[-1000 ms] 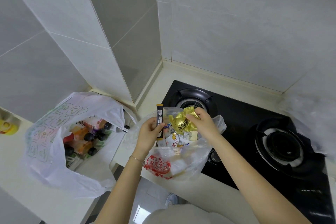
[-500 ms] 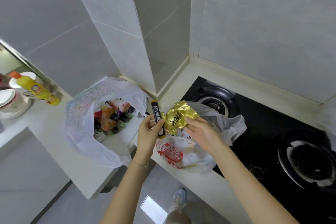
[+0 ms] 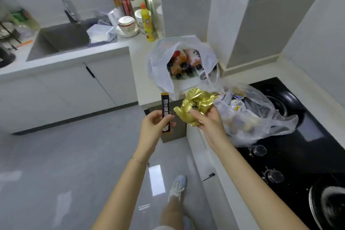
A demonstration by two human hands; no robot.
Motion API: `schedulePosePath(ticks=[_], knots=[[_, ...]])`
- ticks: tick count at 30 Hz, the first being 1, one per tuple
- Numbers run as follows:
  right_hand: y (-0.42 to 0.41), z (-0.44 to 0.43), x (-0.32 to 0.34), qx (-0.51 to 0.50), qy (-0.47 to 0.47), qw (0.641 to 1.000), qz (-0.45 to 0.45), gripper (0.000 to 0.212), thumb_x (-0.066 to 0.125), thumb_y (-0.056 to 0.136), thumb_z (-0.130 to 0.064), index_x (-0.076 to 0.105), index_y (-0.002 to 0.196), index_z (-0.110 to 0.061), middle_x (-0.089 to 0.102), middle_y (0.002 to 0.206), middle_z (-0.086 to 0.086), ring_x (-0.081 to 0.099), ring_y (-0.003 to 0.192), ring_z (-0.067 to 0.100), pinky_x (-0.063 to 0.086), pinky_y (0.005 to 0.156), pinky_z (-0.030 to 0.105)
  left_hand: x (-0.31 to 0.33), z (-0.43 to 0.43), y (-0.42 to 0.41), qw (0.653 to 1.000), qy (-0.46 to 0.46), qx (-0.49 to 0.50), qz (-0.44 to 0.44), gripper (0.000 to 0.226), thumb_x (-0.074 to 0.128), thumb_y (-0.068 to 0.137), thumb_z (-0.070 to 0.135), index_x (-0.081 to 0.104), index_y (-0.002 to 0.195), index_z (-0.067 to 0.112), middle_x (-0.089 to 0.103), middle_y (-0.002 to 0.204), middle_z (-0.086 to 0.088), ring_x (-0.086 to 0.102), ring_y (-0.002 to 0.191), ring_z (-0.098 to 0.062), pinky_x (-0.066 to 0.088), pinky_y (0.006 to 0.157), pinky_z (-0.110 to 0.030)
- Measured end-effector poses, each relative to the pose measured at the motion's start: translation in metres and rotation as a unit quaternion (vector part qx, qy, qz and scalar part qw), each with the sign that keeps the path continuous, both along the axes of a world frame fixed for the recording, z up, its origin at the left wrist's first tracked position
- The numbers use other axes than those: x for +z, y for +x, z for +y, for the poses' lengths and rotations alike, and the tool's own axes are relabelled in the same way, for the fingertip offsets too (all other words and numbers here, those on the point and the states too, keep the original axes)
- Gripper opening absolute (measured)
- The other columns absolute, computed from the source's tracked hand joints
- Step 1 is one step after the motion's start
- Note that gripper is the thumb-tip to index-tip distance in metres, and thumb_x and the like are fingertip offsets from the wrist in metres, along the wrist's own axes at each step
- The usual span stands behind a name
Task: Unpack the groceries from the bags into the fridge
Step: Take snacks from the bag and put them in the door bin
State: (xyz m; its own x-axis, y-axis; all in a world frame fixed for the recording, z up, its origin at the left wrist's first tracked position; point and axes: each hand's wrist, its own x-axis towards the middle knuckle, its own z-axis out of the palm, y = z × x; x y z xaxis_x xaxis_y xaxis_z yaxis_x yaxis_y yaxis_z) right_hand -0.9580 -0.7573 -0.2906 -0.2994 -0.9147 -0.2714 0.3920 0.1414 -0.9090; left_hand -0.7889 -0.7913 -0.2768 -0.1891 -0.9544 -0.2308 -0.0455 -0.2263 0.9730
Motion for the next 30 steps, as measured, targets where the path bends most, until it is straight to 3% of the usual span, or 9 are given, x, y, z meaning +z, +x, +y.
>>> schedulePosePath(ticks=[3, 6, 11, 19, 25, 30], knots=[[0.041, 0.005, 0.021, 0.072, -0.019, 0.997, 0.011, 0.049, 0.076, 0.078, -0.014, 0.057, 0.123, -0.013, 0.069, 0.116, 0.008, 0.065, 0.110, 0.025, 0.052, 0.094, 0.042, 0.015, 0.023, 0.049, 0.998, 0.004, 0.069, 0.013, 0.010, 0.063, 0.092, 0.009, 0.066, 0.096, 0.000, 0.074, 0.085, -0.015, 0.072, 0.074, -0.022, 0.059, 0.065, -0.032], [0.088, 0.009, 0.037, 0.141, -0.036, 0.989, 0.017, 0.037, 0.072, 0.083, -0.010, 0.060, 0.117, -0.017, 0.070, 0.113, 0.005, 0.065, 0.109, 0.023, 0.052, 0.095, 0.040, 0.027, 0.048, 0.096, 0.990, -0.012, 0.138, 0.023, 0.010, 0.062, 0.093, 0.009, 0.067, 0.098, 0.002, 0.074, 0.084, -0.010, 0.071, 0.073, -0.020, 0.059, 0.065, -0.031], [0.169, 0.027, 0.053, 0.242, -0.059, 0.968, 0.034, 0.041, 0.076, 0.081, -0.017, 0.060, 0.119, -0.014, 0.070, 0.113, 0.007, 0.066, 0.107, 0.023, 0.050, 0.098, 0.047, 0.046, 0.104, 0.169, 0.967, -0.051, 0.249, 0.029, 0.012, 0.058, 0.096, 0.009, 0.065, 0.102, 0.002, 0.074, 0.083, -0.004, 0.071, 0.072, -0.019, 0.058, 0.063, -0.028], [0.312, 0.090, 0.084, 0.374, -0.105, 0.922, 0.011, 0.046, 0.077, 0.076, -0.019, 0.059, 0.118, -0.015, 0.069, 0.114, 0.009, 0.066, 0.107, 0.025, 0.053, 0.093, 0.043, 0.076, 0.218, 0.288, 0.910, -0.111, 0.399, 0.028, 0.015, 0.062, 0.093, 0.011, 0.055, 0.105, 0.006, 0.075, 0.084, -0.011, 0.071, 0.070, -0.022, 0.058, 0.062, -0.031], [0.408, 0.158, 0.105, 0.431, -0.153, 0.889, 0.019, 0.045, 0.076, 0.070, -0.024, 0.062, 0.112, -0.016, 0.070, 0.110, 0.009, 0.066, 0.106, 0.027, 0.054, 0.091, 0.045, 0.090, 0.304, 0.375, 0.869, -0.161, 0.468, 0.005, 0.016, 0.059, 0.096, 0.017, 0.052, 0.103, 0.004, 0.073, 0.079, -0.010, 0.069, 0.067, -0.023, 0.058, 0.062, -0.032], [0.486, 0.217, 0.127, 0.457, -0.202, 0.865, 0.042, 0.040, 0.076, 0.071, -0.025, 0.064, 0.108, -0.016, 0.071, 0.106, 0.008, 0.067, 0.103, 0.025, 0.056, 0.086, 0.040, 0.114, 0.374, 0.452, 0.866, -0.194, 0.460, -0.035, 0.017, 0.055, 0.098, 0.018, 0.057, 0.101, 0.001, 0.073, 0.080, -0.012, 0.068, 0.064, -0.022, 0.058, 0.060, -0.030]])
